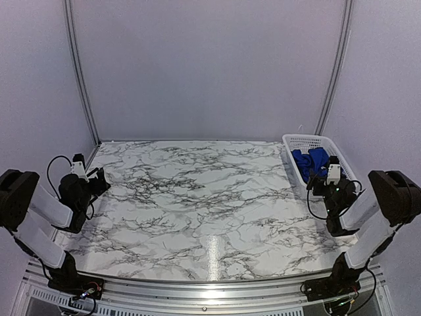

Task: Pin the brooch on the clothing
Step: Pick up the crumpled clothing from the center of the board.

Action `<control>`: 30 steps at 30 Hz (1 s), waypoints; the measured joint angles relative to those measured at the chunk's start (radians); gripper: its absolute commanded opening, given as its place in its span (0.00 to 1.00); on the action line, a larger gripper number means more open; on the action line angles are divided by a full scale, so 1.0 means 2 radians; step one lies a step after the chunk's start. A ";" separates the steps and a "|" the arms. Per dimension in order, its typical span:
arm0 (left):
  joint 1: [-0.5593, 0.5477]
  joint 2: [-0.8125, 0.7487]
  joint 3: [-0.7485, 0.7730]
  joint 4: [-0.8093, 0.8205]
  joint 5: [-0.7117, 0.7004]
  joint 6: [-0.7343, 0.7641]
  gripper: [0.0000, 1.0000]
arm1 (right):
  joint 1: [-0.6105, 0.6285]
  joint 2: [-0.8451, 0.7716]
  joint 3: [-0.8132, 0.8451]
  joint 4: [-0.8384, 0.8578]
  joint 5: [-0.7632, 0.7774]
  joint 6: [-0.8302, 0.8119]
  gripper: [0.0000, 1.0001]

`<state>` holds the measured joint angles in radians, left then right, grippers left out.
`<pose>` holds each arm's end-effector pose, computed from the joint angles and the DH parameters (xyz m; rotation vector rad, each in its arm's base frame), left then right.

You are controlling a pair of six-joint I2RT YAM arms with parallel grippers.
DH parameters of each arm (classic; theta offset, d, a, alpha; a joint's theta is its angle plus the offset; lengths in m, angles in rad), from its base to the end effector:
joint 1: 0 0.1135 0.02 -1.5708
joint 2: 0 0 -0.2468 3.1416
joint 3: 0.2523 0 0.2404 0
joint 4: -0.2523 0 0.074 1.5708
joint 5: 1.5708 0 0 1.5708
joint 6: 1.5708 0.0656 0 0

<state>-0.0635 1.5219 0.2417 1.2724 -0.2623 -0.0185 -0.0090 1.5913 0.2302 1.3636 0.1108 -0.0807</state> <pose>0.2700 -0.0001 0.1531 -0.1697 1.5710 0.1428 0.2713 -0.0097 0.1454 0.0309 1.5702 -0.1574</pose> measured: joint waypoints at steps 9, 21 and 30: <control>0.002 0.000 0.000 -0.001 0.005 0.000 0.99 | 0.000 0.000 0.001 -0.001 -0.009 -0.001 0.98; 0.019 -0.042 0.057 -0.135 0.053 -0.001 0.99 | -0.004 -0.119 0.079 -0.197 -0.001 0.017 0.98; -0.047 -0.160 0.269 -0.330 0.075 0.035 0.99 | -0.008 -0.085 0.451 -0.585 0.013 0.091 0.84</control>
<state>-0.1574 1.2026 0.7792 0.6117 -0.1123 0.0517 -0.0250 1.4208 1.1324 0.1940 0.1368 0.1017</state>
